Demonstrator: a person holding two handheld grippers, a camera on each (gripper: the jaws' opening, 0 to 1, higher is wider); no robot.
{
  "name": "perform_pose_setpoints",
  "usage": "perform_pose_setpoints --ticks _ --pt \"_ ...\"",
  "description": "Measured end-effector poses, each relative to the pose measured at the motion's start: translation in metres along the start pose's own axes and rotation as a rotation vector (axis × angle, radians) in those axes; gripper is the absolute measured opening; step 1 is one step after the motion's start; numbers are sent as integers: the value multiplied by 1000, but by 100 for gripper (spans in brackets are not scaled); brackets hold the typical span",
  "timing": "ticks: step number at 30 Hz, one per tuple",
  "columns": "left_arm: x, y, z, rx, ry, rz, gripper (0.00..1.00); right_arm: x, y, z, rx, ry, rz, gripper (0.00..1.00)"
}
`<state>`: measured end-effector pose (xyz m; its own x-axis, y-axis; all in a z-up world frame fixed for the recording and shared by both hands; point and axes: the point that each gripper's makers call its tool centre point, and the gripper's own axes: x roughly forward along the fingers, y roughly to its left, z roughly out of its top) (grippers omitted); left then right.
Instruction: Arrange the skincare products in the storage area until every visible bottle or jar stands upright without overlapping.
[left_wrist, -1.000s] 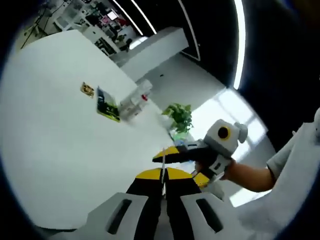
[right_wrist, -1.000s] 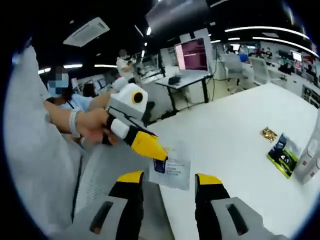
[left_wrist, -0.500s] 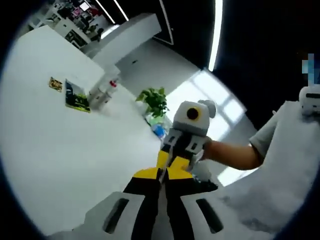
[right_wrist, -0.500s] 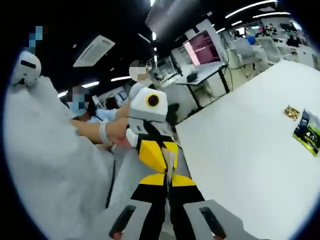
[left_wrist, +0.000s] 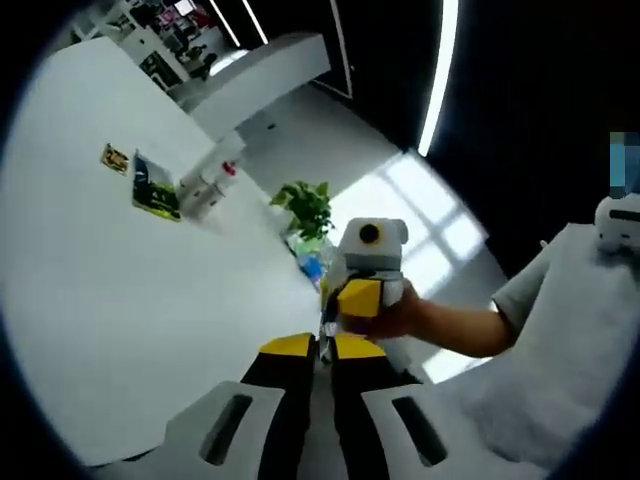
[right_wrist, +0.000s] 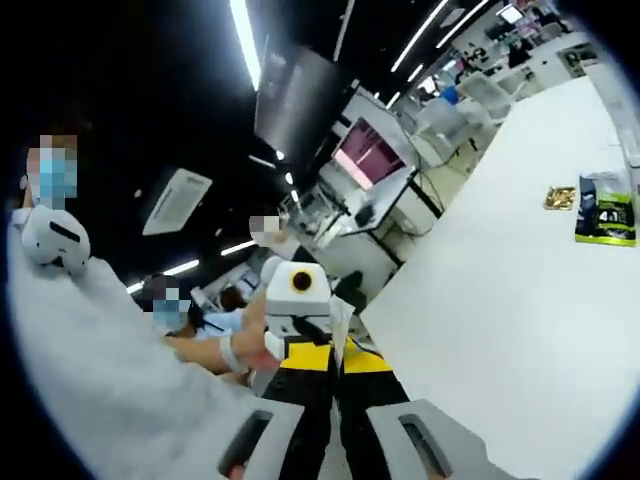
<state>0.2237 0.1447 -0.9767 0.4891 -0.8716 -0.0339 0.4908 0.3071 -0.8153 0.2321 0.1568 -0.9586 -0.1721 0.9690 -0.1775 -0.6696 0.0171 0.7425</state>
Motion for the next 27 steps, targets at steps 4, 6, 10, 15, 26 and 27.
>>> perform_pose_setpoints --ticks 4,6,10,15,26,27 --pt "-2 0 0 -5 0 -1 0 8 1 -4 4 8 -5 0" --pt "-5 0 6 3 -34 2 0 8 0 -1 7 -12 -7 0" --pt "-10 1 17 -13 -96 -2 0 5 -4 0 18 -22 -23 3" --pt "-12 2 21 -44 -123 -7 0 -2 -6 0 32 -33 -26 0" --pt "-9 2 24 -94 -135 -1 0 0 -3 -7 34 -10 -20 0" --pt "-11 2 25 -96 -143 -2 0 1 -3 -8 33 -3 -20 0"
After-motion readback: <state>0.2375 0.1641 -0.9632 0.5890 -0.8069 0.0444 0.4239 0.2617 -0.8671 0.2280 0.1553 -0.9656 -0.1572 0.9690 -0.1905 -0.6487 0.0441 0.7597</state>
